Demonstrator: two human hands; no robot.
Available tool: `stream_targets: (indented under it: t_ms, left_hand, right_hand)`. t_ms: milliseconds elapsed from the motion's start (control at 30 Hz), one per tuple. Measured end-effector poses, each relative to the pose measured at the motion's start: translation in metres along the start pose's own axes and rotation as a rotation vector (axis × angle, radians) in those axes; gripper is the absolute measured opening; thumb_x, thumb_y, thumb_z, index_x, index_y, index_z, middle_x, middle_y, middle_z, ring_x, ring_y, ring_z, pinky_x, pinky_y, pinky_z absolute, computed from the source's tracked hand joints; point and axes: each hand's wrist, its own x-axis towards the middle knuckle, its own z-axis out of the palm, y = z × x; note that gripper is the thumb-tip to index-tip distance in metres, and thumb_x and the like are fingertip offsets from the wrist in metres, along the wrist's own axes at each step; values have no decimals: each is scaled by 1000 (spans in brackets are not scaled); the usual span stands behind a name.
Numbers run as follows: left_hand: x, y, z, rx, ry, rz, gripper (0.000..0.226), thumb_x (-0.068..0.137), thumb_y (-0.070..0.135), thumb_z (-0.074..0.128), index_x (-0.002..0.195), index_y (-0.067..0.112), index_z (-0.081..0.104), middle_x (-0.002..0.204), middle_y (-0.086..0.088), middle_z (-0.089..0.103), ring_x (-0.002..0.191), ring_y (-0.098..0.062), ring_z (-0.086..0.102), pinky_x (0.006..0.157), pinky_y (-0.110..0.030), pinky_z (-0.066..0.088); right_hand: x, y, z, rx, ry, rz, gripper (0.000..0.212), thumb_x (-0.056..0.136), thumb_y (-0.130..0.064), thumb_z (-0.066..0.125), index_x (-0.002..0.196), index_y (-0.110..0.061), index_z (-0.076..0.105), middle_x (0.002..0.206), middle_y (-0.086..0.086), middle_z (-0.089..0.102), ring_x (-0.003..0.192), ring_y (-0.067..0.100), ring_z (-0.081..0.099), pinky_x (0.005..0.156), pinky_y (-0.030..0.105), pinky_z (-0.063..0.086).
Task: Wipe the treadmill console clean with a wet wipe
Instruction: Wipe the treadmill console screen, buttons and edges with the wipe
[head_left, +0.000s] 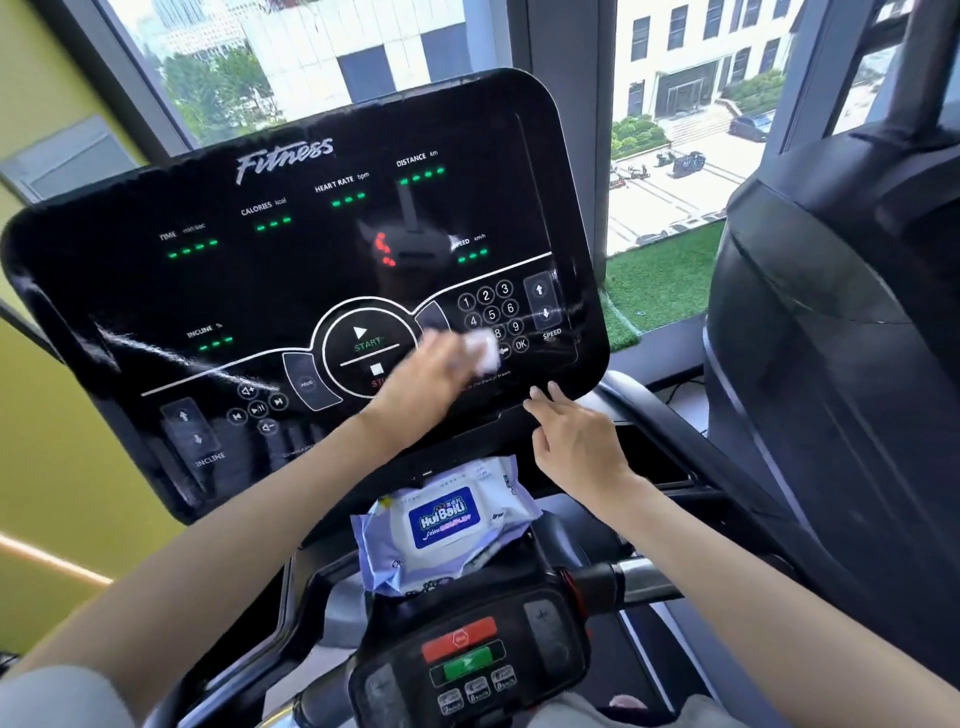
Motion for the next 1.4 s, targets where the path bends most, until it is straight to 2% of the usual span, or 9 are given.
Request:
stream_targets:
  t_ms: [67, 100, 267, 400, 667, 900, 1033, 1233, 1400]
  left_hand:
    - [-5, -6, 2, 184, -82, 349, 47, 82, 5, 49, 129, 4, 47, 102, -6, 39, 88, -24, 37, 70, -34, 50]
    - [-3, -17, -2, 207, -49, 319, 47, 82, 6, 44, 129, 3, 48, 101, -7, 39, 86, -24, 37, 71, -33, 49]
    - [37, -54, -33, -15, 265, -395, 65, 60, -20, 36, 120, 1, 54, 96, -19, 48, 83, -30, 36, 61, -38, 43]
    - [72, -32, -35, -43, 312, -523, 73, 55, -27, 37, 120, 1, 54, 95, -18, 50, 80, -32, 42, 58, -30, 41]
    - [115, 6, -5, 194, 144, -200, 49, 62, -11, 49, 108, 3, 56, 95, -7, 34, 78, -22, 42, 61, -26, 44]
    - [118, 13, -4, 285, 48, -2, 51, 68, -6, 33, 114, 1, 54, 99, -6, 53, 82, -21, 49, 66, -26, 50]
    - [108, 21, 6, 309, 43, 137, 41, 73, 4, 46, 113, 2, 58, 102, -6, 52, 86, -23, 49, 68, -28, 49]
    - [94, 39, 18, 326, -64, 338, 33, 81, 15, 45, 109, 8, 62, 101, -1, 54, 87, -20, 48, 67, -27, 47]
    - [91, 43, 18, 319, -137, 401, 33, 84, 18, 38, 102, 13, 64, 99, 0, 54, 88, -19, 51, 66, -26, 45]
  right_hand:
    - [1, 1, -1, 3, 14, -7, 36, 51, 1, 77, 86, -6, 72, 95, 7, 73, 93, 24, 68, 48, 28, 55]
    - [1, 1, -1, 2, 13, -9, 36, 51, 2, 77, 86, -6, 72, 95, 7, 73, 93, 25, 68, 48, 29, 55]
    - [2, 0, -1, -22, 3, -15, 33, 52, 2, 76, 84, -4, 71, 94, 8, 73, 92, 27, 68, 46, 29, 53]
    - [3, -2, -2, -37, 4, -25, 30, 51, 3, 76, 80, -5, 70, 91, 7, 74, 90, 26, 69, 45, 27, 51]
    - [3, 2, 0, -33, 14, -45, 26, 58, 1, 68, 83, -5, 71, 93, 7, 73, 91, 26, 69, 46, 27, 52]
    - [2, 5, 1, -18, 10, -47, 26, 60, -1, 64, 86, -6, 71, 97, 7, 73, 94, 25, 68, 45, 29, 55]
    - [0, 5, 0, 7, -18, -38, 31, 60, 0, 66, 89, -6, 70, 101, 7, 72, 97, 24, 67, 46, 30, 55]
    - [-6, 11, -11, 26, 22, -49, 43, 73, -12, 34, 95, -7, 71, 103, 5, 71, 101, 16, 66, 60, 22, 54]
    - [-13, 9, -19, 31, 22, -6, 31, 63, 2, 65, 93, -6, 71, 102, 8, 71, 96, 17, 68, 54, 22, 53]
